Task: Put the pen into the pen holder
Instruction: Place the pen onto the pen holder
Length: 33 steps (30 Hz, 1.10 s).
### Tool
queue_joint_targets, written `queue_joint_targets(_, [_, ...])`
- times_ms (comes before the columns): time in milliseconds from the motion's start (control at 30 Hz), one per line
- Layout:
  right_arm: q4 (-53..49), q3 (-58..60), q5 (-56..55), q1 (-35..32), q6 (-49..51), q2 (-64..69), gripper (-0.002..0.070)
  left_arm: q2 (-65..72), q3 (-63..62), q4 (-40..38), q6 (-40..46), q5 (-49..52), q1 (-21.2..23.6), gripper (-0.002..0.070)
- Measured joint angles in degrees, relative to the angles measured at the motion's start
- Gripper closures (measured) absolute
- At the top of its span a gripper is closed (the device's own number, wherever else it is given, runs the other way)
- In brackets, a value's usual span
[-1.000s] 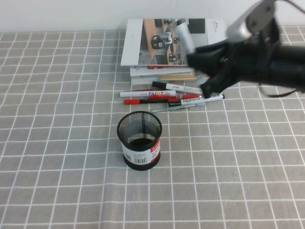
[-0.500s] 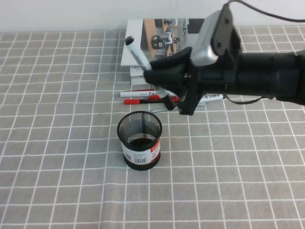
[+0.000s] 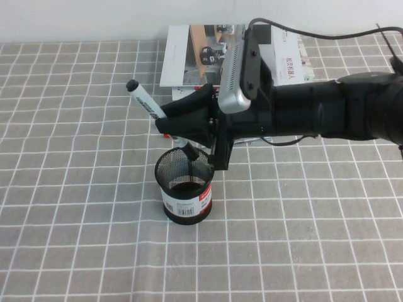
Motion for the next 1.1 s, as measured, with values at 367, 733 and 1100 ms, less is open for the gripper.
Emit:
queue_joint_targets(367, [0.00, -4.67, 3.88, 0.00, -0.36, 8.88, 0.0584, 0.00, 0.00, 0.00, 0.00, 0.00, 0.00, 0.0678])
queue_joint_targets(733, [-0.12, -6.36, 3.65, 0.00, -1.37, 13.75, 0.0582, 0.00, 0.00, 0.00, 0.00, 0.00, 0.00, 0.0678])
queue_joint_targets(1100, [0.00, -6.37, 2.42, 0.00, -1.17, 13.75, 0.0347, 0.00, 0.00, 0.00, 0.00, 0.00, 0.00, 0.0678])
